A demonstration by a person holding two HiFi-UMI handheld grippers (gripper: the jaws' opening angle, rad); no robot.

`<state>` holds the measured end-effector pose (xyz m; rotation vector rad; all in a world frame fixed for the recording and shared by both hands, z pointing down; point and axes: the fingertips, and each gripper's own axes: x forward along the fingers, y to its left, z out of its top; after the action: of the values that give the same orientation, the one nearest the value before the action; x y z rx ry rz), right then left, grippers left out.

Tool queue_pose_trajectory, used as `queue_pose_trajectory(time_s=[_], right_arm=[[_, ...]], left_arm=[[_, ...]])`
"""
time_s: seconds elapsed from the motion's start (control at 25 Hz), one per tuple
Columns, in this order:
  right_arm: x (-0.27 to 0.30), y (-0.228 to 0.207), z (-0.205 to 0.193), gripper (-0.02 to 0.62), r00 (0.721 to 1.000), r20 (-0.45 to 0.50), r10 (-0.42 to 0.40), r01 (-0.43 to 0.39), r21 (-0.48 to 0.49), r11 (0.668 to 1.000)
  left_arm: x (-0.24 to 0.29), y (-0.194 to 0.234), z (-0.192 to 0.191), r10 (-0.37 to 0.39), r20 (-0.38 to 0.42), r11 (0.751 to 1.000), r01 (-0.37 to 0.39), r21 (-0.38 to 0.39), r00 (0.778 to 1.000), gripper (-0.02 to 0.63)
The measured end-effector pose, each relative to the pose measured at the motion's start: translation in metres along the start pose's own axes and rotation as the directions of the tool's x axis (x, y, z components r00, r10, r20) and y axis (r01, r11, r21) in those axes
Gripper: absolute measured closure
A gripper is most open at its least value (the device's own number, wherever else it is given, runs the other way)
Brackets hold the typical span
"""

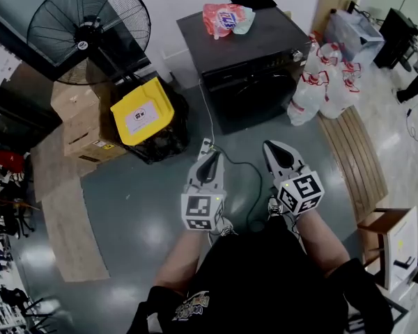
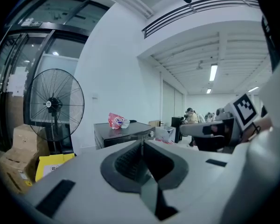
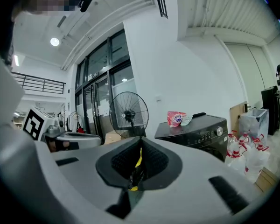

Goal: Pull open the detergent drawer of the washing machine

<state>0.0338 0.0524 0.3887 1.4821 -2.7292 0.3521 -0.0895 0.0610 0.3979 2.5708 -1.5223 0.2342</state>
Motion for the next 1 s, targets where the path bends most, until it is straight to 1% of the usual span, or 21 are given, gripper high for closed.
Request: queue_pose_trajectory(time_s=[0.08, 0.36, 0.4, 0.48, 0.6, 0.72, 1.0], right_arm=[[0.001, -0.004, 0.000, 0.537, 1.000, 0.002, 0.007, -0.007, 0.004, 1.000], [0.008, -0.027, 0.001, 0.489, 0.999, -0.004, 0.036, -0.036, 0.010, 0.999], [0.009, -0.032, 0.001, 0.481, 0.999, -0.006, 0.040, -0.040, 0.012, 0.999], [0.012, -0.041, 0.002, 0.466, 0.999, -0.009, 0.053, -0.052, 0.012, 0.999], [0.017, -0.054, 0.005, 0.449, 0.997, -0.012, 0.080, -0.080, 0.004, 0.997], [0.021, -0.068, 0.012, 0.432, 0.994, -0.013, 0.113, -0.113, -0.008, 0.994], [0.019, -0.106, 0.024, 0.387, 0.980, -0.022, 0.199, -0.199, -0.028, 0.980]], left_arm=[[0.004, -0.002, 0.000, 0.003, -0.001, 1.000, -0.003, -0.002, 1.000, 0.594], [0.026, -0.010, 0.001, 0.021, -0.010, 1.000, -0.021, -0.006, 1.000, 0.586], [0.031, -0.011, 0.001, 0.025, -0.011, 1.000, -0.025, -0.007, 1.000, 0.568], [0.040, -0.014, 0.001, 0.035, -0.012, 0.999, -0.035, -0.010, 0.999, 0.503], [0.052, -0.017, 0.002, 0.062, -0.011, 0.998, -0.062, -0.014, 0.998, 0.468], [0.066, -0.023, 0.005, 0.094, -0.008, 0.995, -0.094, -0.015, 0.996, 0.414], [0.092, -0.052, 0.016, 0.171, 0.002, 0.985, -0.171, -0.013, 0.985, 0.364]])
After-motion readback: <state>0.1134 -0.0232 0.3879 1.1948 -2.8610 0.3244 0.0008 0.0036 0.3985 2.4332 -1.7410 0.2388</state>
